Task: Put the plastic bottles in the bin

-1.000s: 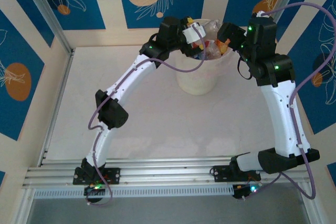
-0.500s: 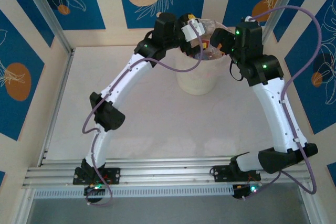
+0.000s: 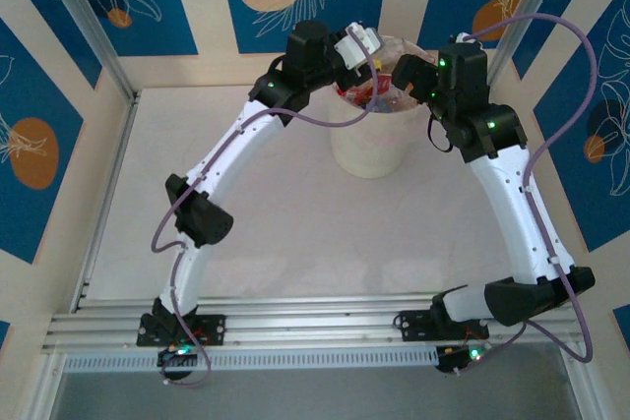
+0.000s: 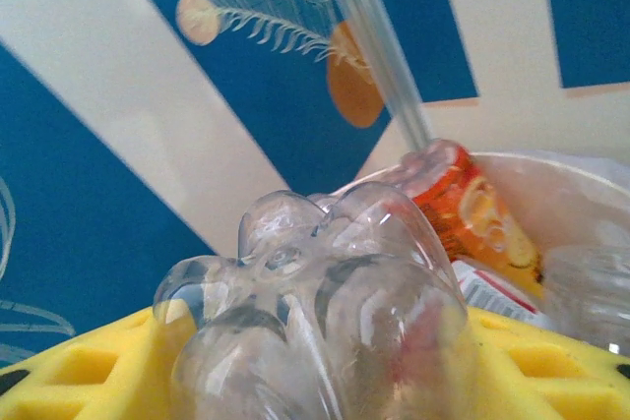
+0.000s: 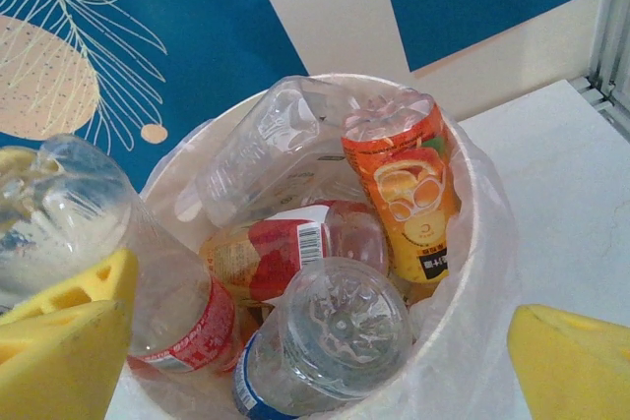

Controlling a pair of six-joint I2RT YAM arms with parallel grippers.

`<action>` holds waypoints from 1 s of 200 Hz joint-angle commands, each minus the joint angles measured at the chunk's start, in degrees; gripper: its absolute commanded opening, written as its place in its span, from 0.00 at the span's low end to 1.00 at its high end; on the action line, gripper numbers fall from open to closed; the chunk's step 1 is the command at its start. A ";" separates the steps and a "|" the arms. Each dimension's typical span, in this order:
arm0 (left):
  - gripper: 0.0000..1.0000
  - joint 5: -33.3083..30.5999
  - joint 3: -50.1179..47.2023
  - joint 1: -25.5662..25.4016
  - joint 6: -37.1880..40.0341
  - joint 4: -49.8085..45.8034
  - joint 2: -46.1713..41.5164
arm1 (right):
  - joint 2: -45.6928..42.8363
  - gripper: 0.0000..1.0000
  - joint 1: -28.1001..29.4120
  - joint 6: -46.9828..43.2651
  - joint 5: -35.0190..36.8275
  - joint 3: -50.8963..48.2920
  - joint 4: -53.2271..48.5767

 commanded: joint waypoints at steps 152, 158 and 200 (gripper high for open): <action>0.52 -1.98 4.31 4.56 -24.46 -12.55 7.26 | -1.79 0.99 0.85 1.31 -2.09 -3.13 1.23; 0.52 -1.30 4.26 4.66 -24.19 -12.63 7.56 | -1.60 0.99 0.87 1.27 -2.07 -3.21 1.09; 0.52 4.86 4.29 5.30 -24.46 -12.09 9.13 | -0.42 0.99 0.79 0.88 -0.53 -2.91 -0.20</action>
